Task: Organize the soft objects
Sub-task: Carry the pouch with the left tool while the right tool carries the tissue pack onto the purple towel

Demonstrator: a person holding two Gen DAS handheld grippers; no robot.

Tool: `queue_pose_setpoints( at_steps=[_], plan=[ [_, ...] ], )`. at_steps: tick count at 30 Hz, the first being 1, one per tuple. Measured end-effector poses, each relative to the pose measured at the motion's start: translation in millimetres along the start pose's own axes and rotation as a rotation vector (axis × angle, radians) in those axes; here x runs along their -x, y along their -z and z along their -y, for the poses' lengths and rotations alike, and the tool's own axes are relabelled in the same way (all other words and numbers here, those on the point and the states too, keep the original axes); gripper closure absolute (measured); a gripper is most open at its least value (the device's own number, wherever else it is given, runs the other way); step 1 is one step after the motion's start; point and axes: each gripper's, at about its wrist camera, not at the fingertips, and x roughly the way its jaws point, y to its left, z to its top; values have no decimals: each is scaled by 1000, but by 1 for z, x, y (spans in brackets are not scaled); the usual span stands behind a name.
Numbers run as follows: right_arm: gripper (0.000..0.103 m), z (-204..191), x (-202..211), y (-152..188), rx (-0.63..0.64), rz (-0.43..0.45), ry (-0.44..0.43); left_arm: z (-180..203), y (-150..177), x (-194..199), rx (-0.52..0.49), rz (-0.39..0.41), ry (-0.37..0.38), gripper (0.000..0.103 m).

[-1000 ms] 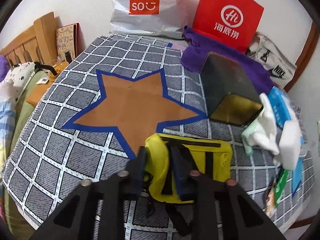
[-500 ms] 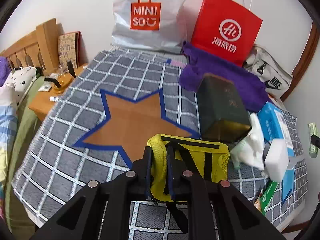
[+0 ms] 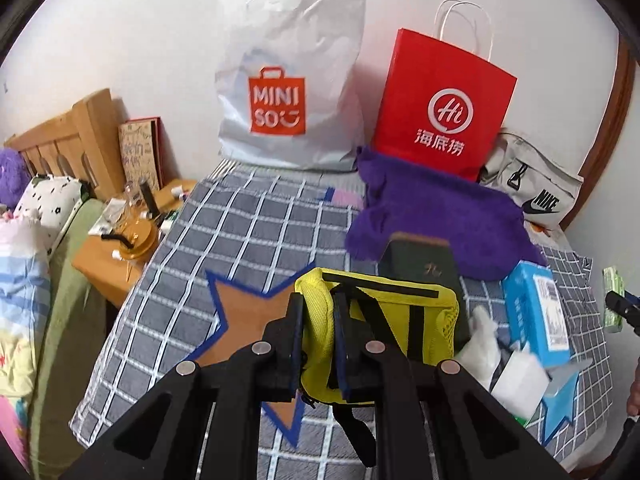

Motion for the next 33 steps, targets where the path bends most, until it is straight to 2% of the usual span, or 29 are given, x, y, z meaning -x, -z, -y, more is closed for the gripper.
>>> queue_pose_setpoints(
  at_steps=[14,19,28,33],
  plan=[
    [42,1,-22,-33,24,-3,-20,55,-41,-29,-59,-5,41,89],
    [42,4,-39,-48,38,-6,-24,69,-59,-43,-79,-16,31,89],
    [43,15,-76,-78,43,-11,-18,93,-92,-84,-124,-47,-5,89],
    [43,18,-98,-92,59,-30,-11,100,-104,-108,-118,-68,18,89]
  ],
)
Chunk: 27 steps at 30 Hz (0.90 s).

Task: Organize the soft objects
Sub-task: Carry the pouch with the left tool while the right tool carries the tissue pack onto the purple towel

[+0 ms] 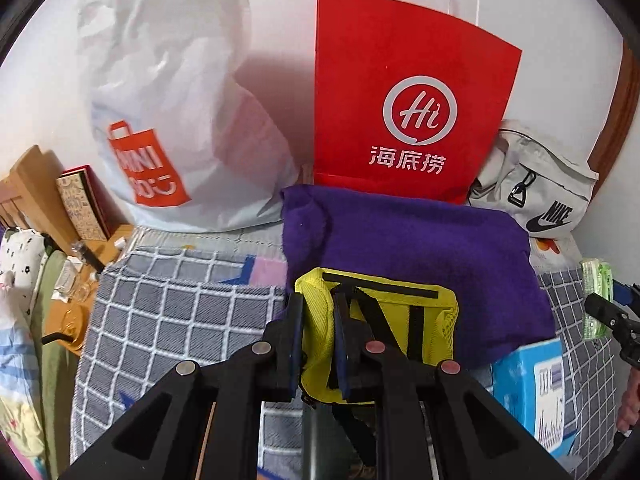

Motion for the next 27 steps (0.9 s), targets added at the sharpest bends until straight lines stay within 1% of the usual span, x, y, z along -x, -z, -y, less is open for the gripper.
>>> queue_pose_setpoints(
  at_steps=[9,15,19,23,27],
  plan=[
    [43,5,-36,-24,39,-28,-18,5,-23,-34,0,-29,20,89],
    [43,6,-66,-38,81,-67,-36,10,-35,-55,-4,-59,13,89],
    [43,6,-83,-44,119,-99,-42,11,-41,-69,-6,-95,27,89],
    [43,5,-101,-48,135,-127,-48,12,-47,-83,1,-108,15,89],
    [43,4,-120,-49,155,-156,-54,9,-52,-97,19,-134,30,89]
  ],
)
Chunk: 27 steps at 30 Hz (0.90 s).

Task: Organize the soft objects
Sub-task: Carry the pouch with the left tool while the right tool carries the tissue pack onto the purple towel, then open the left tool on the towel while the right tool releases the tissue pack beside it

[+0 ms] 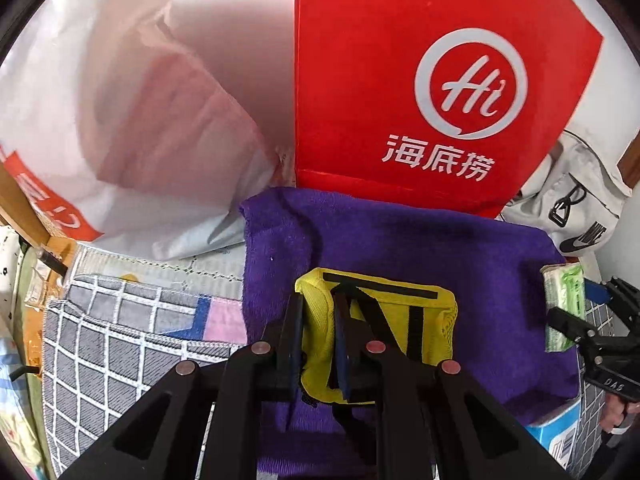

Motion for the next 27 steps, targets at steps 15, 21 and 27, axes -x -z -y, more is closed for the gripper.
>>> queue_pose_setpoints(
  at_steps=[15,21,27],
  plan=[
    [43,6,-43,-8,32,-88,-1,-10,-9,-31,42,-52,10,86],
    [38,7,-50,-6,37,-126,-5,-11,-12,-35,45,-58,38,73],
    [34,5,-35,-4,47,-112,19,-13,-12,-22,45,-33,19,61]
  ],
)
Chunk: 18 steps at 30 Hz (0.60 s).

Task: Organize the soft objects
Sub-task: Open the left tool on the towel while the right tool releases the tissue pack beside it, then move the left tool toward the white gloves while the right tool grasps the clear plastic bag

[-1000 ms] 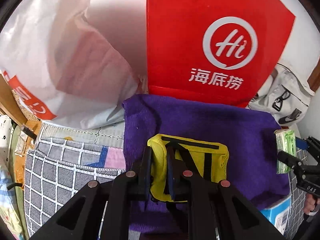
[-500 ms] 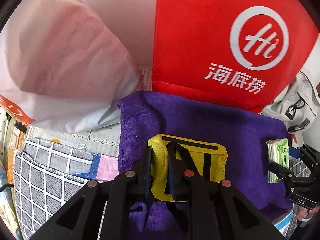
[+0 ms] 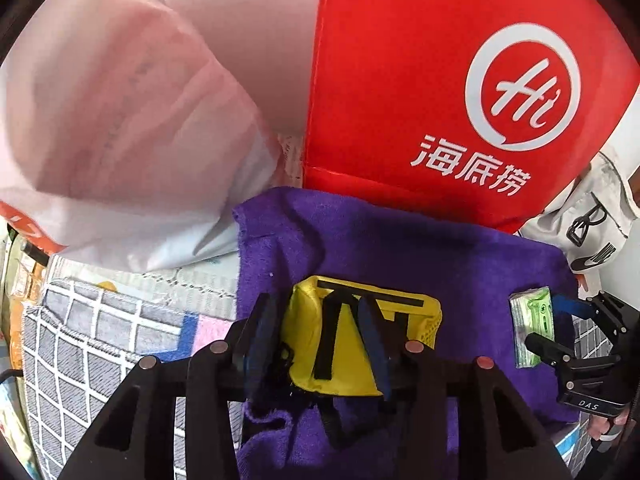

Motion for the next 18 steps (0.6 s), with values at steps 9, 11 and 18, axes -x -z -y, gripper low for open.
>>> queue_pose_setpoints(
  at_steps=[9,11,18],
  plan=[
    [26,-15,75,28,2,113,89,3,29,65,-39,108,-65,60],
    [26,-20,95,40,5,149,78,2,37,80,-38,123,-65,60],
    [26,-42,145,87,-65,214,-1,-7,85,122,-19,132,-30,60]
  ],
)
